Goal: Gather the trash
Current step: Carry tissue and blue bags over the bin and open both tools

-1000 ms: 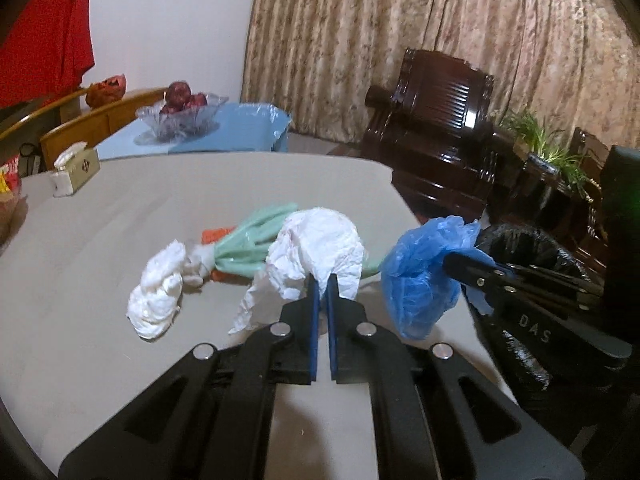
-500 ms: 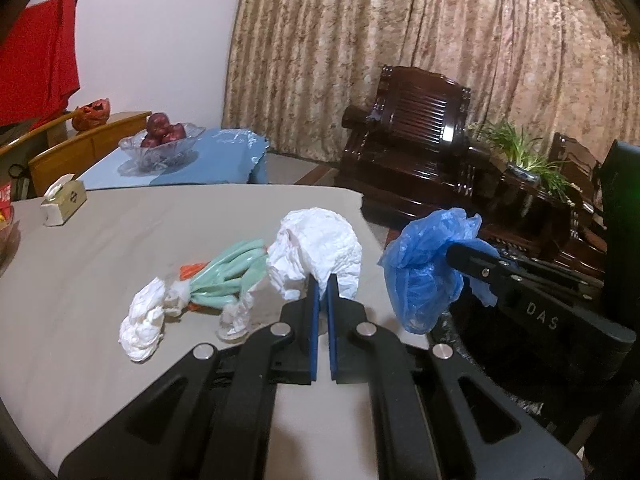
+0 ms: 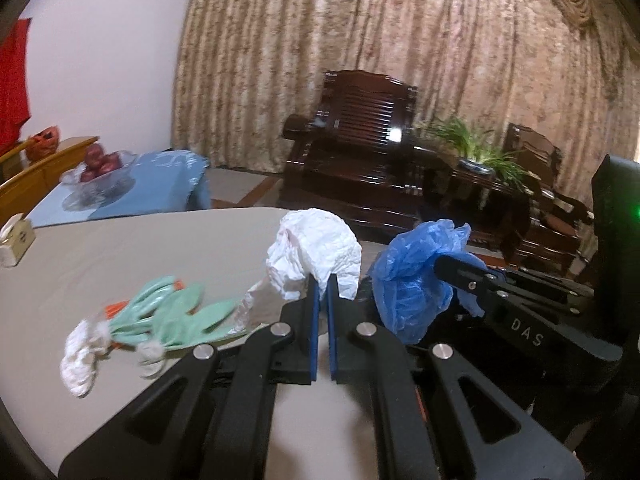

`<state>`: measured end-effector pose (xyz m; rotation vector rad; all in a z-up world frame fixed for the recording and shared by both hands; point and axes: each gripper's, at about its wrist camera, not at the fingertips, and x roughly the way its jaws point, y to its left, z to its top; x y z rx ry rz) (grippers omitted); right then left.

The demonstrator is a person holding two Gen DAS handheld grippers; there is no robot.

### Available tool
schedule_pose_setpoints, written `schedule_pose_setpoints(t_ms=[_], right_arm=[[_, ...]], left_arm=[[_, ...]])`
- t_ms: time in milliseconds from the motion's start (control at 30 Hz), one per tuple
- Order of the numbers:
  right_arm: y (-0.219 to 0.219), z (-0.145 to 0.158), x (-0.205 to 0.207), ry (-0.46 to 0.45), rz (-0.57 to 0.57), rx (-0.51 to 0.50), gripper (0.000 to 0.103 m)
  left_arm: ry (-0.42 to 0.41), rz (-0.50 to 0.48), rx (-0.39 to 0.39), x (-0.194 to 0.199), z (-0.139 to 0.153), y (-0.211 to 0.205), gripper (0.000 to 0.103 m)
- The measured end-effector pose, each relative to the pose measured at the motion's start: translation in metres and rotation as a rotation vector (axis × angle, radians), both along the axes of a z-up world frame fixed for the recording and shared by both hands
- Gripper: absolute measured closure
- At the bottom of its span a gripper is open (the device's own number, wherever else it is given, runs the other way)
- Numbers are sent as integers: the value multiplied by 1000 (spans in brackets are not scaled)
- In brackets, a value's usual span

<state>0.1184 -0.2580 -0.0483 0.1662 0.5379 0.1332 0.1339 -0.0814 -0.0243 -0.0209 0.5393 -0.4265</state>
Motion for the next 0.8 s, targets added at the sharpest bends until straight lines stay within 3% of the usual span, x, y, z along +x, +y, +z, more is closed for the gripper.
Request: schedule_pose_setpoints(t_ms=[333,800], right_arm=[[-58,-6,-15,15,-129,-15,100],[-112,-40,-32,93,-255,-25,99]], left_arm=[[-3,-125,8,5,-8,-64,100],[81,-237,36,23,-45,-131,100]])
